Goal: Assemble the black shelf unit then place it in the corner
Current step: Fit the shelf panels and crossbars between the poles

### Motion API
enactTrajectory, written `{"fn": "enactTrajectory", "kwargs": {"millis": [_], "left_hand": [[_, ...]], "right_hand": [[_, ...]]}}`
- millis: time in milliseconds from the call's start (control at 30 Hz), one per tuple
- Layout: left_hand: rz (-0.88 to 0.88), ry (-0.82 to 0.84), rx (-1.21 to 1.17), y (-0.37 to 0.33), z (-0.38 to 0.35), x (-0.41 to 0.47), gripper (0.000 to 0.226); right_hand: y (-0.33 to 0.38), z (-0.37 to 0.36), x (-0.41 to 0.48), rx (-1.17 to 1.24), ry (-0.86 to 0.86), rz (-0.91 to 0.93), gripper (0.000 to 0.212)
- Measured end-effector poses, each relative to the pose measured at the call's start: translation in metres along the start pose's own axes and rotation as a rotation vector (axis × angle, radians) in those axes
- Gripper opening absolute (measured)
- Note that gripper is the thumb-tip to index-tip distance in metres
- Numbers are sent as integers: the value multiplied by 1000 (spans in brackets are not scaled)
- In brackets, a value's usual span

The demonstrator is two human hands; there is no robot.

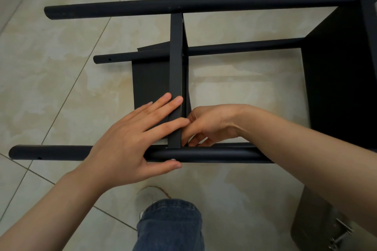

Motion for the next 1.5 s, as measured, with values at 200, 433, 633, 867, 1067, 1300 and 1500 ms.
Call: {"fn": "enactTrajectory", "kwargs": {"millis": [200, 433, 633, 867, 1067, 1300, 1500], "left_hand": [[3, 5, 2, 0, 0, 0, 72], [0, 4, 2, 1, 0, -1, 72], [-1, -2, 0, 1, 0, -1, 72], [-3, -5, -3, 0, 0, -1, 72], [-2, -4, 0, 0, 0, -1, 72], [-1, -4, 4, 0, 0, -1, 73], [-2, -3, 12, 0, -1, -1, 72]], "right_hand": [[-1, 2, -6, -5, 39, -4, 11], [3, -1, -1, 7, 13, 8, 14], [1, 1, -4, -13, 22, 4, 11], [2, 0, -5, -27, 26, 18, 9], [4, 2, -2, -13, -11, 29, 11], [2, 2, -4, -5, 11, 39, 12], [3, 1, 2, -1, -16, 41, 14]]}}
Point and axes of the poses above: each hand's wrist, its own x-axis towards the middle knuckle, its own z-axis out of the back of the hand, y = z × x, the point moved 10 cm from there along x, towards the middle knuckle, and after that the axes turned 14 degrees about -x, right-handed, at the moved point
